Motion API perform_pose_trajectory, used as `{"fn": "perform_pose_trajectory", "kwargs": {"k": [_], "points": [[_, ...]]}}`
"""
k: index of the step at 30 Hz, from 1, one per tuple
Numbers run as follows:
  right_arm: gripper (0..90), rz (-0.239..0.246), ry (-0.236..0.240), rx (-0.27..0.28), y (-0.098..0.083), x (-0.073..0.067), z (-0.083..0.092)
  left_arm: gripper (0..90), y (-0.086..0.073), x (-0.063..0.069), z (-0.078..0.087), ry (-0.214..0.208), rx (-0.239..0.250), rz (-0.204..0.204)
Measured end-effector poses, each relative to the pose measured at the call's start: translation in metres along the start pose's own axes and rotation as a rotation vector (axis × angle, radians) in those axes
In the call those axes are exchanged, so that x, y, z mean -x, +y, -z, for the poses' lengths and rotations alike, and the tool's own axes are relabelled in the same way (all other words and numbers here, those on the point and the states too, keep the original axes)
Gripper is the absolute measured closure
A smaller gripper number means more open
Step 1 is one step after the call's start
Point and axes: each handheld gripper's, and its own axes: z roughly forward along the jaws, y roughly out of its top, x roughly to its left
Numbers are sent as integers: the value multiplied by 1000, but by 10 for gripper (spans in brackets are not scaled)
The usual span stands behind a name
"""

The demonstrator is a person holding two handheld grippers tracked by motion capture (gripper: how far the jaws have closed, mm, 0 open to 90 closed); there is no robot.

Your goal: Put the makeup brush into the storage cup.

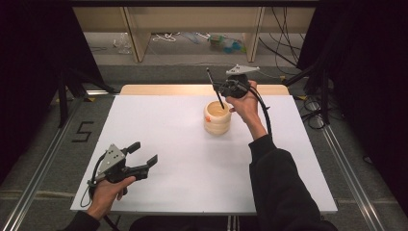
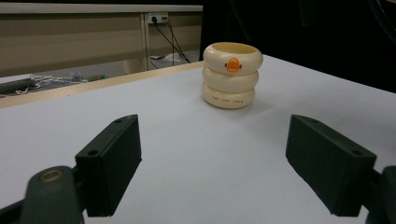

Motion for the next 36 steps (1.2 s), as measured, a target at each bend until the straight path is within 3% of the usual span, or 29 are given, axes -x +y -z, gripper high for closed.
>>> {"fn": "perform_pose_trajectory", "kwargs": {"k": [19,36], "points": [[842,1,-13,-18,-4,-1,-10,181,0,0,0,2,0,13],[841,-3,-5,-38,-11,-3,-17,181,0,0,1,4,5,1]]}}
